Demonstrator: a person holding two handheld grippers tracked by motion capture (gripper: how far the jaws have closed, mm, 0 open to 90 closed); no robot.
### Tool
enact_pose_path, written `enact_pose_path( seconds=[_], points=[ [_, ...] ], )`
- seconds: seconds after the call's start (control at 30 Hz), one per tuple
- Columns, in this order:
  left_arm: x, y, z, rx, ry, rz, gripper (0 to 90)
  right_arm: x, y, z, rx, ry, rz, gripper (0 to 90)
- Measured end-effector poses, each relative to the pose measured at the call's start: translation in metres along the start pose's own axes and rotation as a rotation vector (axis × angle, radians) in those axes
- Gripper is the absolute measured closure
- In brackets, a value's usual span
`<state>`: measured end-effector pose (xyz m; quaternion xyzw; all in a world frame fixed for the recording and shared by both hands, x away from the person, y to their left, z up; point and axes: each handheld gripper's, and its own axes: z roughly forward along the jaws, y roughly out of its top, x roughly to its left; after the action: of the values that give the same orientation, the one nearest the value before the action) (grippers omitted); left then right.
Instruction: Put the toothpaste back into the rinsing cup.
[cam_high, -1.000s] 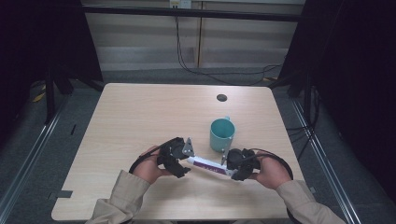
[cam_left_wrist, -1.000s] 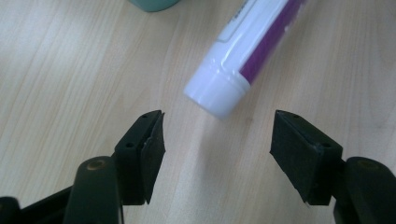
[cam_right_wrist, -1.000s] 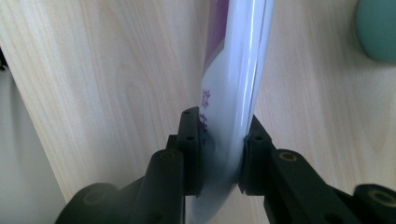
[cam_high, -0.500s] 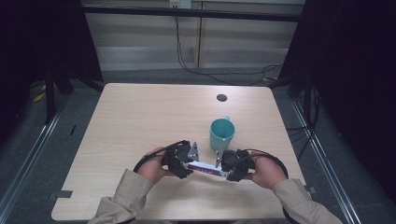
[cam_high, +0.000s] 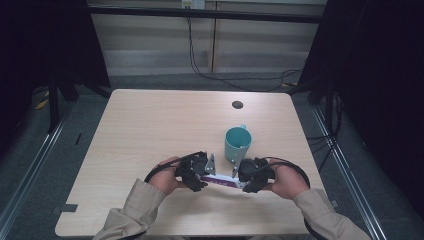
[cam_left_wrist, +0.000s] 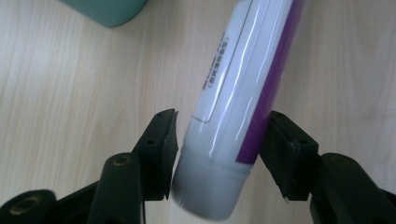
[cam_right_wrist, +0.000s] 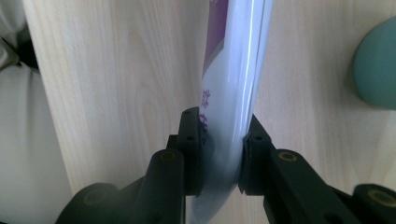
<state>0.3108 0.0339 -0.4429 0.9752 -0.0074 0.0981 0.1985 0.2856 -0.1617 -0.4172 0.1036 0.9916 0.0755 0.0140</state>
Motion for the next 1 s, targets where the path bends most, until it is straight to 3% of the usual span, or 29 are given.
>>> enact_pose_path(
  seconds=[0.2,0.23,0.27,0.3,0.33,0.4,0.43,0.6,0.7,0.73,0.8,0.9,1.0],
  points=[
    [-0.005,0.002,-0.001,0.041,0.008,0.056,62.0,0.001,0.002,-0.002,0.006,-0.020,-0.026,73.7],
    [-0.005,0.002,-0.003,0.051,-0.010,0.030,62.4,-0.001,0.001,-0.003,-0.010,-0.035,-0.013,71.8],
    [-0.005,0.002,-0.003,0.051,-0.010,0.030,62.6,-0.001,0.001,-0.003,-0.010,-0.035,-0.013,71.8],
    [-0.005,0.000,-0.007,0.037,-0.007,0.035,62.9,-0.005,-0.002,-0.004,-0.069,-0.035,0.015,68.4],
    [-0.005,-0.001,-0.009,0.032,-0.004,0.023,63.0,-0.005,-0.003,-0.005,-0.082,-0.044,0.028,66.1],
    [-0.006,-0.001,-0.011,0.029,0.008,0.019,63.1,-0.006,-0.004,-0.005,-0.095,-0.054,0.043,62.2],
    [-0.006,-0.003,-0.013,0.034,0.015,0.020,63.3,-0.008,-0.005,-0.005,-0.114,-0.065,0.060,52.8],
    [-0.008,-0.011,-0.010,0.052,0.014,0.034,63.4,-0.010,-0.012,-0.002,-0.141,-0.082,0.106,43.3],
    [-0.007,-0.017,-0.011,0.020,0.003,0.009,63.4,-0.010,-0.016,0.000,-0.160,-0.075,0.114,41.1],
    [-0.006,-0.020,-0.014,-0.005,0.001,-0.021,63.4,-0.010,-0.020,0.002,-0.170,-0.078,0.109,39.1],
    [-0.005,-0.021,-0.015,-0.014,0.006,-0.027,63.4,-0.010,-0.021,0.003,-0.175,-0.081,0.119,38.6],
    [-0.003,-0.026,-0.021,-0.021,0.019,-0.031,63.4,-0.013,-0.029,0.002,-0.203,-0.084,0.156,36.2],
    [-0.002,-0.031,-0.026,-0.051,0.021,-0.059,63.4,-0.015,-0.036,0.003,-0.238,-0.087,0.197,34.3]
  ],
)
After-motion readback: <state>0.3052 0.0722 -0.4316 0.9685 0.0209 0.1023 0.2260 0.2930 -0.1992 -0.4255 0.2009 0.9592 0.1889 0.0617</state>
